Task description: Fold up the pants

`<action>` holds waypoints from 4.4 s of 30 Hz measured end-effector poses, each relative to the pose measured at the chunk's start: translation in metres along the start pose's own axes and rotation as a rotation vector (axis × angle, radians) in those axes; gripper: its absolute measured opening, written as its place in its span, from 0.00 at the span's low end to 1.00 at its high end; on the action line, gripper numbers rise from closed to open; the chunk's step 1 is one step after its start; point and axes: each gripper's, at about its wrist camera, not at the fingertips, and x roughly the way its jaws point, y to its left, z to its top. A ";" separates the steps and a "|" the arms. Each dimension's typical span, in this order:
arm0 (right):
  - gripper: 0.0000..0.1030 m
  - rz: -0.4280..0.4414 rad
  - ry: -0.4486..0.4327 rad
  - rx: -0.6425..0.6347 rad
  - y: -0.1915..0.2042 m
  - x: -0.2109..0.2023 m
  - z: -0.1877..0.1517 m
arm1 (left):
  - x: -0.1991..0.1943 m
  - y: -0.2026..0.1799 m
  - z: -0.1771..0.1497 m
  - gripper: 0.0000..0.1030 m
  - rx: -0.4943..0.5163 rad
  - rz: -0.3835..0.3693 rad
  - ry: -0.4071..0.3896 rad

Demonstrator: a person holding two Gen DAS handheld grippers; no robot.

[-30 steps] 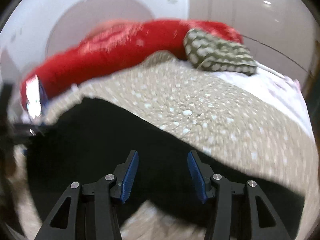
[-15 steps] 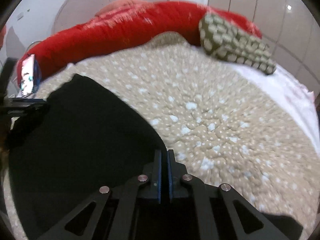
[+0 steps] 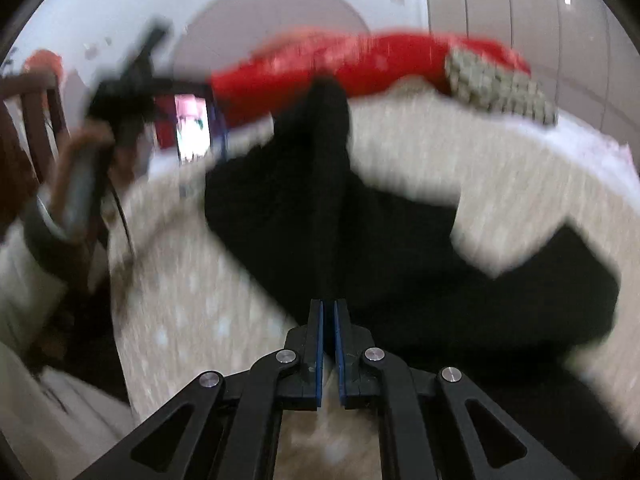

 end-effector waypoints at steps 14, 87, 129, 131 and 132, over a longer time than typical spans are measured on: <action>0.40 0.085 -0.177 0.112 0.032 0.049 0.091 | -0.009 -0.006 -0.014 0.56 0.021 -0.005 -0.010; 0.05 0.177 0.013 0.010 0.101 0.130 0.113 | 0.011 0.053 -0.017 0.56 -0.090 0.063 0.051; 0.40 -0.551 -0.051 0.446 -0.124 -0.008 0.058 | 0.025 -0.081 -0.070 0.64 0.168 -0.106 0.099; 0.48 -0.524 -0.007 0.451 -0.128 0.011 0.071 | 0.029 -0.095 -0.075 0.64 0.199 -0.105 0.119; 0.48 -0.519 0.014 0.451 -0.131 0.019 0.073 | 0.031 -0.101 -0.078 0.64 0.213 -0.105 0.129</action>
